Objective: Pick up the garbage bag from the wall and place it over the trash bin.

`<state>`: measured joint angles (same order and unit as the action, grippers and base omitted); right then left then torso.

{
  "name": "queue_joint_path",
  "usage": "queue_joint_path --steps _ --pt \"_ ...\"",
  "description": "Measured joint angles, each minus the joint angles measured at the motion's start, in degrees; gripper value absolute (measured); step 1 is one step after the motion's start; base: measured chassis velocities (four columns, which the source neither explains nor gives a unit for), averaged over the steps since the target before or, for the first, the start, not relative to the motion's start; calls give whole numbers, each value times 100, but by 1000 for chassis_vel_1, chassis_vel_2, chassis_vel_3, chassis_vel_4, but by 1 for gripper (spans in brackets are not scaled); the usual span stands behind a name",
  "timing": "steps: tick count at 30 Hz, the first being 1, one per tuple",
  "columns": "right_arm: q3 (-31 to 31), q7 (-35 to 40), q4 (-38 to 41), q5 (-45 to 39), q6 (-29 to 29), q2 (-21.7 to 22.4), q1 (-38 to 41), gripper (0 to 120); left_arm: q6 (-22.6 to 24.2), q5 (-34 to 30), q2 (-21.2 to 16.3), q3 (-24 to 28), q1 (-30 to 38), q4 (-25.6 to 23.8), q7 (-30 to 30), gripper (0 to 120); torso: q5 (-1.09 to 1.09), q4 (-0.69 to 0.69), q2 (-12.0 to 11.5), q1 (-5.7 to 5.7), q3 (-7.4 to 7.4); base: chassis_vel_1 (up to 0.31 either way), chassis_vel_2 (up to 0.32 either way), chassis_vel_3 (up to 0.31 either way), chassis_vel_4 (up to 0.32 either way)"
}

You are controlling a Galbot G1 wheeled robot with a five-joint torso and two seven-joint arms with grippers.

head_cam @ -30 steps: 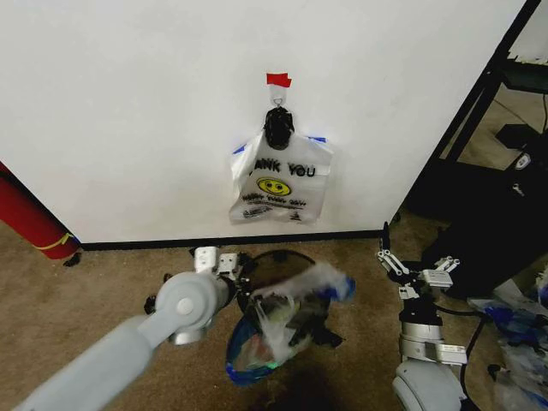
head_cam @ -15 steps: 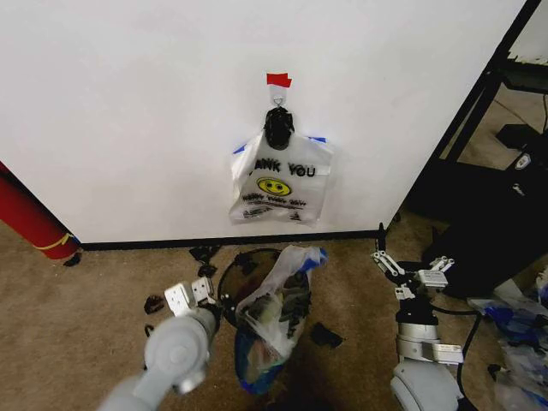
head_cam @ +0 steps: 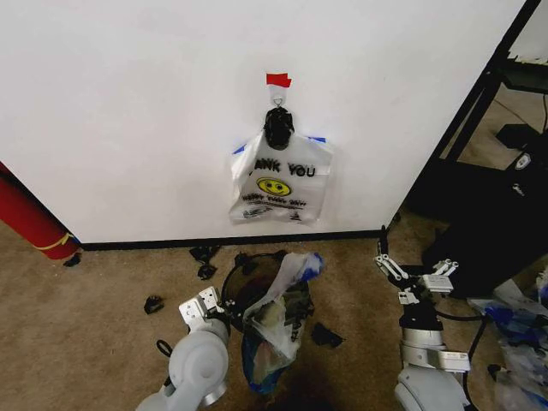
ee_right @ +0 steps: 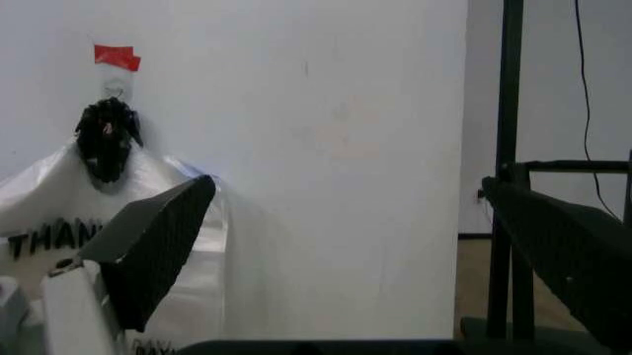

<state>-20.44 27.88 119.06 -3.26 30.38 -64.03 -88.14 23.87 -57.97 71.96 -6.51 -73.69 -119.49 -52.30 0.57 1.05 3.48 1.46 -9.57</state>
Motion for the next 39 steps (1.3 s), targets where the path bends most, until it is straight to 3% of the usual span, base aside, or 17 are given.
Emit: queue_joint_path --steps 2,5,7,14,15,18,21,22,26,28,29,33,35,39 --pt "-3 3 40 3 18 8 -46 100 -41 244 59 13 -51 6 128 1 0 -1 0 0 0 0 0 0 0" --pt "1 3 79 10 19 12 -68 100 -126 530 77 -11 -139 -22 290 17 0 0 0 0 0 0 0 0 0" --pt "5 3 91 14 19 12 -69 100 -168 623 66 -24 -165 -40 342 18 0 -1 0 0 0 0 0 0 0" --pt "89 -19 126 74 12 -22 -53 100 -548 1564 -309 -139 -437 -570 970 47 1 -1 0 0 0 0 0 0 0" --pt "89 -19 126 74 12 -22 -53 100 -548 1564 -309 -139 -437 -570 970 47 1 -1 0 0 0 0 0 0 0" --pt "105 -54 48 79 10 -35 -17 100 -1012 2566 -689 -188 -611 -844 1875 60 2 -2 0 0 0 0 0 0 0" --pt "104 -287 -182 -123 -33 17 32 100 -1483 3798 -1368 -168 -755 -1105 3304 73 1 -3 0 0 0 0 0 0 0" --pt "104 -287 -182 -123 -33 17 32 100 -1483 3798 -1368 -168 -755 -1105 3304 73 1 -3 0 0 0 0 0 0 0" --pt "11 -925 -452 -554 -259 173 44 100 -1708 4398 -2006 -70 -678 -1188 4633 87 1 -1 0 0 0 0 0 0 0" --pt "-105 -1351 -627 -615 -317 243 88 100 -1738 4488 -2354 33 -520 -1173 5153 94 2 0 1 0 0 0 0 0 0" --pt "-105 -1351 -627 -615 -317 243 88 100 -1738 4488 -2354 33 -520 -1173 5153 94 2 0 1 0 0 0 0 0 0" --pt "-405 -1627 -766 43 -463 185 280 100 -1710 4471 -3046 391 62 -911 5872 100 2 -2 0 1 -1 0 0 0 0" --pt "-380 -1491 -710 166 -629 133 332 100 -1386 4492 -3231 808 641 -766 5895 100 2 -2 0 1 -1 0 0 0 0" --pt "-260 -1408 -707 357 -663 82 319 100 -710 4481 -3248 1489 1547 -494 5633 100 0 0 1 1 -1 0 0 0 0"
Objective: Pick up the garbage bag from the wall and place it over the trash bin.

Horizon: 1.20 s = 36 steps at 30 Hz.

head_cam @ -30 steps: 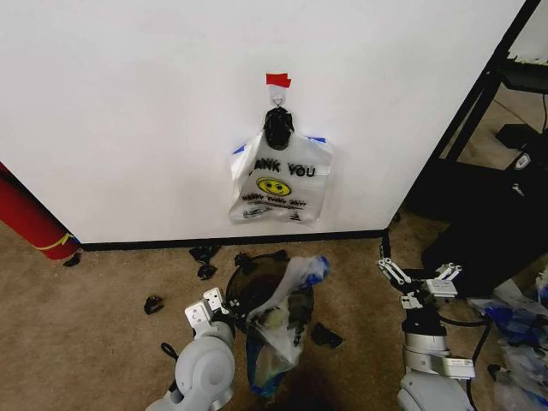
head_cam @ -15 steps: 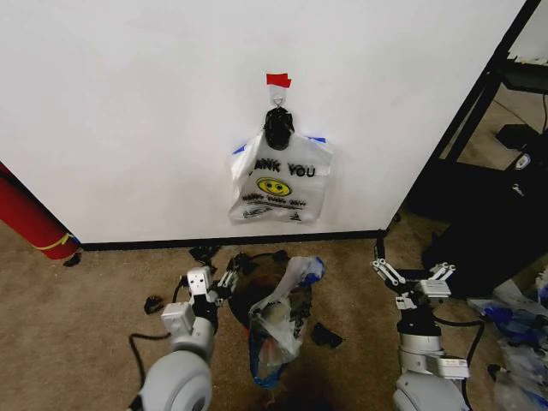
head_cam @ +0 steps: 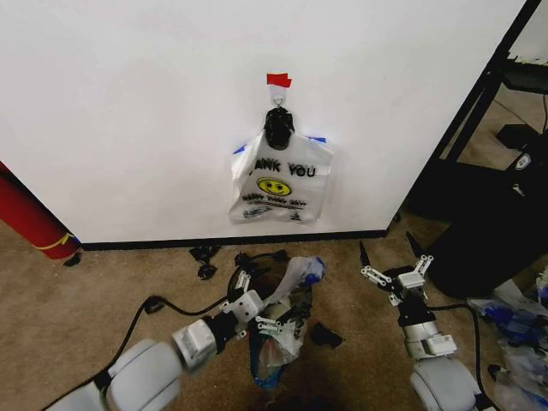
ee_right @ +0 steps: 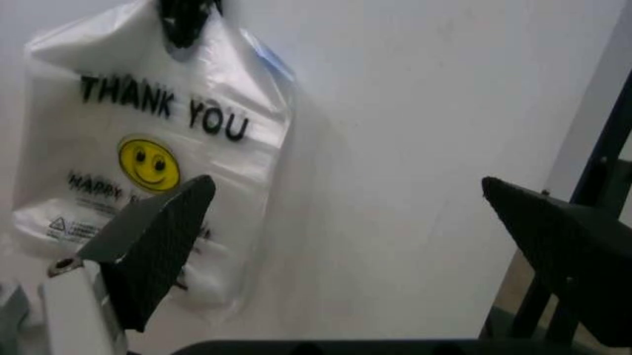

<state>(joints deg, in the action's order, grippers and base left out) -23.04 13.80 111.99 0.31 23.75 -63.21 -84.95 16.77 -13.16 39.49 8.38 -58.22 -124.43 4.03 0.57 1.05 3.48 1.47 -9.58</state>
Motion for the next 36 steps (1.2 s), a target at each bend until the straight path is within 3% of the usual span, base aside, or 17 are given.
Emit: queue_joint_path --steps 5,6,9,18,21,23,35,36 --pt "39 48 -96 362 133 -108 19 100 863 -634 348 1280 930 296 -837 100 2 0 0 0 0 0 0 0 0" --pt "39 48 -96 362 133 -108 19 100 863 -634 348 1280 930 296 -837 100 2 0 0 0 0 0 0 0 0" --pt "47 78 -96 368 141 -125 14 100 1453 -1099 521 1738 1338 310 -1463 100 1 -1 0 0 0 0 0 0 0" --pt "54 97 -85 395 261 -184 -75 100 1883 -1048 578 2124 1890 543 -1815 98 1 -1 0 0 1 0 0 0 0" --pt "88 98 -137 423 279 -181 -76 100 1942 -1009 620 2216 2018 620 -1925 87 0 -1 0 0 1 0 0 0 0" --pt "91 98 -141 424 280 -180 -76 100 1943 -1009 622 2218 2021 622 -1929 87 0 -1 0 0 1 0 0 0 0" --pt "210 60 -312 536 366 -170 -92 100 2013 -1601 760 2179 2056 686 -2638 37 1 -1 0 0 1 0 0 0 0" --pt "210 60 -312 536 366 -170 -92 100 2013 -1601 760 2179 2056 686 -2638 37 1 -1 0 0 1 0 0 0 0"
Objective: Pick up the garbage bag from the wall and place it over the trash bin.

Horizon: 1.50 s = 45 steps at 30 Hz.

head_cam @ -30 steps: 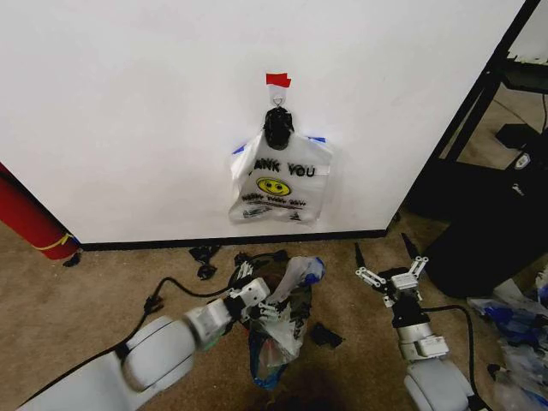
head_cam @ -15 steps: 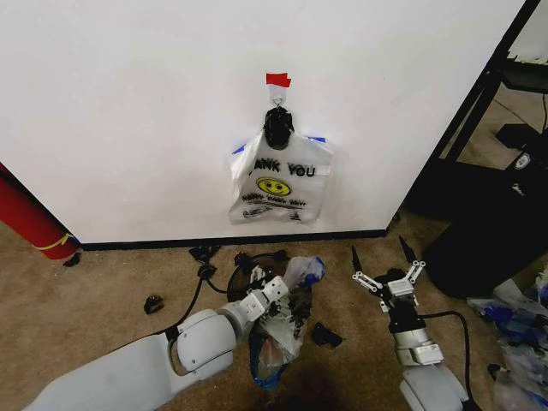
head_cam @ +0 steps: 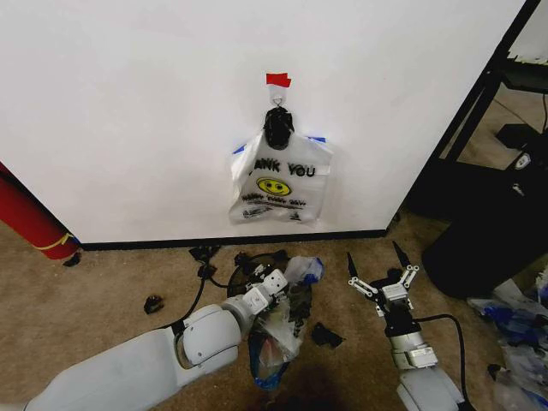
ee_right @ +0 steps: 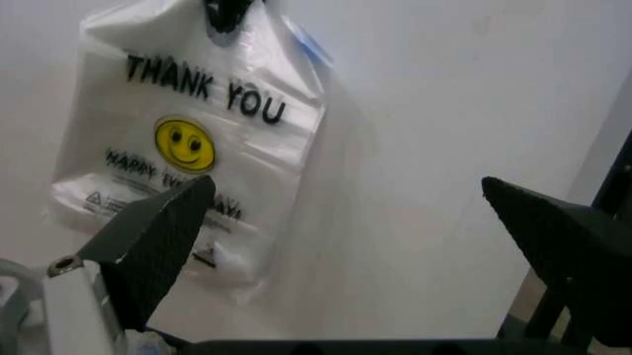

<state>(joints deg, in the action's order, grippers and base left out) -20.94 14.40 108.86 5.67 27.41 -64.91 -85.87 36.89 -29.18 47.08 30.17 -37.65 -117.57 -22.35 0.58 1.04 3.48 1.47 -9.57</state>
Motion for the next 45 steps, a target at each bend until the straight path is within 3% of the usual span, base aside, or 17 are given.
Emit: queue_joint_path --steps 4,10,18,24,29,35,45 --pt "74 -267 -108 -38 182 19 -63 100 -24 -598 73 -172 -65 -26 -330 20 0 1 0 0 0 0 0 0 0" --pt "251 -1159 -186 -1120 170 135 -145 100 -87 -1189 158 -584 -404 -40 -577 0 0 0 0 -1 0 0 0 0 0" --pt "477 -2313 -263 -2529 -648 339 -175 100 -449 -1341 144 -935 -737 127 -356 0 0 0 0 -1 0 0 0 0 0" --pt "720 -2611 -210 -3067 -1337 409 -66 100 -573 -1331 191 -1166 -820 223 -231 0 0 0 0 -1 0 0 0 0 0" --pt "875 -2503 -21 -3673 -1902 470 76 100 -614 -1324 183 -1313 -835 290 -130 0 0 0 0 -1 0 0 0 0 0" --pt "841 -1890 191 -4698 -3475 567 387 100 -713 -1283 199 -1286 -795 451 5 0 0 1 0 -1 0 0 0 0 0" --pt "998 -1651 -43 -5881 -4641 441 1161 100 -799 -1187 279 -1219 -756 596 86 0 0 0 0 0 0 0 0 0 0"
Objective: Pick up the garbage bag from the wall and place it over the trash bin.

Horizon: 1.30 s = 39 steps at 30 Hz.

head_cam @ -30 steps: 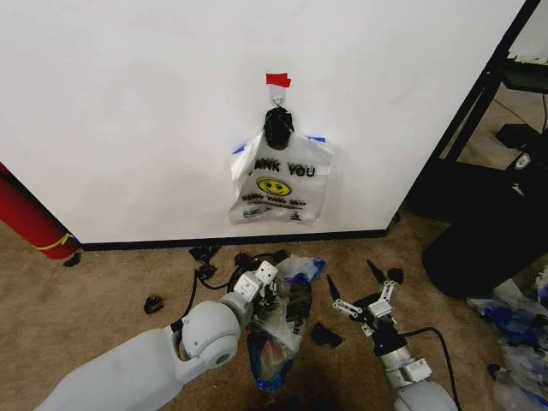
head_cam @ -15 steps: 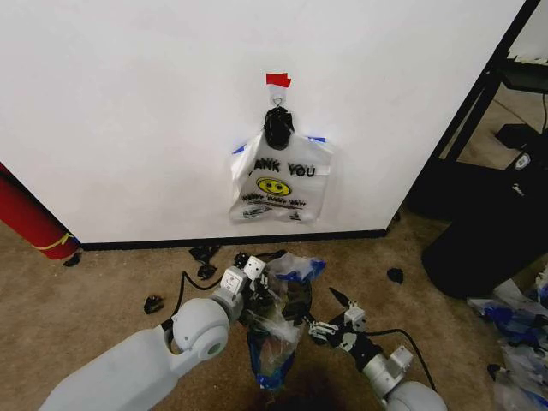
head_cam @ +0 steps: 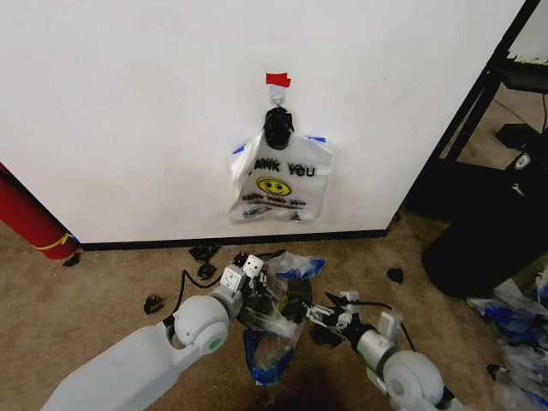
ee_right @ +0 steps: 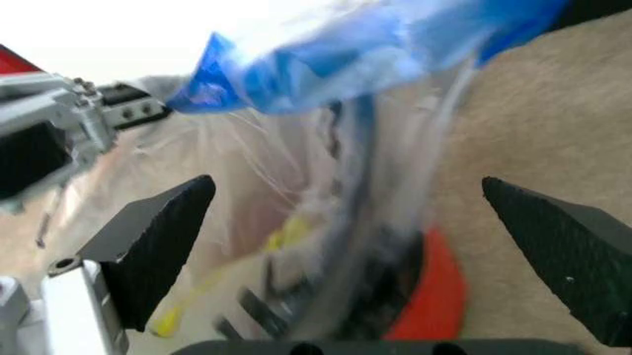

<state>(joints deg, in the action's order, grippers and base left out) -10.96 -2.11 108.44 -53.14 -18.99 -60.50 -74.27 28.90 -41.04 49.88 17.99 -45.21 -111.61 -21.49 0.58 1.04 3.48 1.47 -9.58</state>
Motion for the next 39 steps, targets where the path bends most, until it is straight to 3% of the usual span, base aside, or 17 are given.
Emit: queue_joint_path --steps 4,16,20,32,39 --pt "154 224 -110 -224 -570 -108 407 100 -1 10 -7 -4 -3 -34 13 0 0 0 0 0 0 0 0 0 0" --pt "291 859 -270 -309 -1363 -273 878 100 -22 29 -34 -25 -36 -106 30 0 0 0 0 0 0 0 0 0 0" --pt "273 974 -270 -345 -1673 -296 920 93 -25 35 -39 -25 -32 -103 31 0 0 0 0 0 0 0 0 0 0" --pt "196 1143 -255 -378 -2017 -379 934 47 -37 62 -46 -25 -36 -69 36 0 0 1 0 0 0 0 0 0 0" --pt "196 1379 -33 -374 -1903 -397 796 22 -186 299 -68 -88 -247 -258 37 0 0 1 0 0 0 0 0 0 0"
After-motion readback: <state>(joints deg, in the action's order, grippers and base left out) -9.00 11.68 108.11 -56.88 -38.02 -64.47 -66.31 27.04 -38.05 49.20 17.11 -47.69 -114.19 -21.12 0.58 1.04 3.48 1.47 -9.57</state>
